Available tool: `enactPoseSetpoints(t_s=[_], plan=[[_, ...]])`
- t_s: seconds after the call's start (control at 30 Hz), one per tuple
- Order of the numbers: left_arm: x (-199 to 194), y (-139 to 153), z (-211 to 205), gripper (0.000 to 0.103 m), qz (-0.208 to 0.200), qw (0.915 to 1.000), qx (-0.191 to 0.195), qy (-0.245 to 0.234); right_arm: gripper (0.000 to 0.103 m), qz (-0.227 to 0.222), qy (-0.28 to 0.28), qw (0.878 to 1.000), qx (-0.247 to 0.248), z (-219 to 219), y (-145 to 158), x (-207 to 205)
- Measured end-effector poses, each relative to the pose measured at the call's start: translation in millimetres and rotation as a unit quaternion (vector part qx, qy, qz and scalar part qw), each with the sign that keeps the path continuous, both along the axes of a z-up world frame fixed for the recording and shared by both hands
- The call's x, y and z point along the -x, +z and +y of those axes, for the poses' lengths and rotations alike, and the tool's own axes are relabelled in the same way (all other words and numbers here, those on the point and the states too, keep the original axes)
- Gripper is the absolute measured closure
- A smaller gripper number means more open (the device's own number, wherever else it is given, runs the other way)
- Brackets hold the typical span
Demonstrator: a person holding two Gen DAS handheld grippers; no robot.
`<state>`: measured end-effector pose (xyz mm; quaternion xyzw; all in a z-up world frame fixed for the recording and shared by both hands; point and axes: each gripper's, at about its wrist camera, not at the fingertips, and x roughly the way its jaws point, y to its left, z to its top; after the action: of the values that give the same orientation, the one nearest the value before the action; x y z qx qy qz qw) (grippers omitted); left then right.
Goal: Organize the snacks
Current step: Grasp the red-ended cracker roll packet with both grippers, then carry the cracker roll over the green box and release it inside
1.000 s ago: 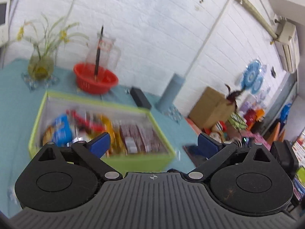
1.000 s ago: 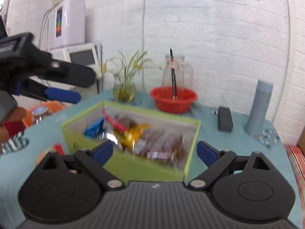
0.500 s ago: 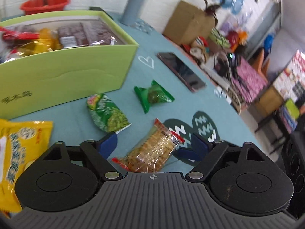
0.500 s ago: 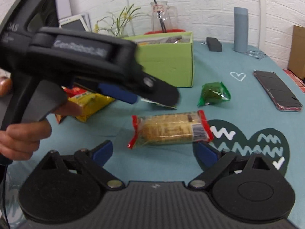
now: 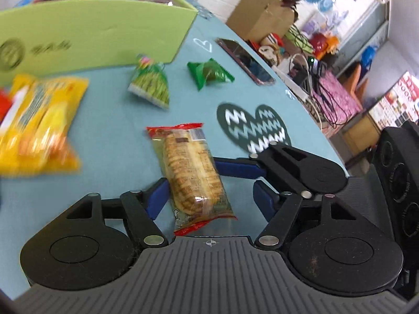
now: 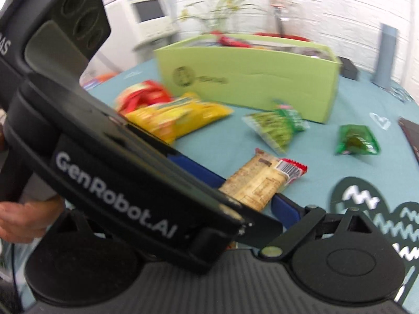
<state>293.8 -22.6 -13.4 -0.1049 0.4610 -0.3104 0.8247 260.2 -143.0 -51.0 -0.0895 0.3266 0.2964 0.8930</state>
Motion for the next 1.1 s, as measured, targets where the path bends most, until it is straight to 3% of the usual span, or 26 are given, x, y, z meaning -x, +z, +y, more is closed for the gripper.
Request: enactPoseSetpoints(t_s=[0.13, 0.27, 0.4, 0.53, 0.57, 0.6, 0.63, 0.67, 0.8, 0.93, 1.1], plan=[[24, 0, 15, 0.047, 0.004, 0.9997, 0.01, 0.023, 0.006, 0.001, 0.013, 1.0, -0.003, 8, -1, 24], [13, 3, 30, 0.046, 0.008, 0.9977, 0.02, 0.064, 0.006, -0.033, -0.06, 0.998, 0.003, 7, 2, 44], [-8, -1, 27, 0.046, 0.035, 0.9968, 0.034, 0.064, 0.006, -0.039, -0.084, 0.996, -0.008, 17, -2, 61], [-12, 2, 18, 0.048, 0.028, 0.998, 0.015, 0.054, 0.006, -0.054, -0.118, 0.991, 0.013, 23, -8, 65], [-11, 2, 17, 0.052, 0.026, 0.9982, 0.012, 0.054, 0.008, -0.051, -0.123, 0.991, 0.013, 23, -7, 65], [-11, 2, 16, 0.063, 0.022, 0.9983, 0.008, 0.053, 0.017, -0.051, -0.121, 0.991, 0.009, 23, -7, 63], [-9, 1, 15, 0.07, 0.016, 0.9984, -0.001, 0.054, 0.043, -0.053, -0.12, 0.991, 0.002, 22, -6, 64], [-6, 1, 14, 0.081, 0.009, 0.9983, -0.011, 0.056, 0.046, -0.05, -0.124, 0.991, 0.001, 22, -6, 63], [-5, -1, 23, 0.094, 0.018, 0.9973, 0.011, 0.071, 0.054, -0.044, -0.132, 0.99, -0.019, 11, -2, 64], [-8, 9, 21, 0.094, 0.007, 0.9965, 0.02, 0.08, 0.056, -0.05, -0.131, 0.99, -0.029, 6, 9, 61], [-34, 43, 20, 0.092, -0.032, 0.9943, 0.036, 0.095, 0.055, -0.094, -0.125, 0.987, -0.031, 2, 35, 33]])
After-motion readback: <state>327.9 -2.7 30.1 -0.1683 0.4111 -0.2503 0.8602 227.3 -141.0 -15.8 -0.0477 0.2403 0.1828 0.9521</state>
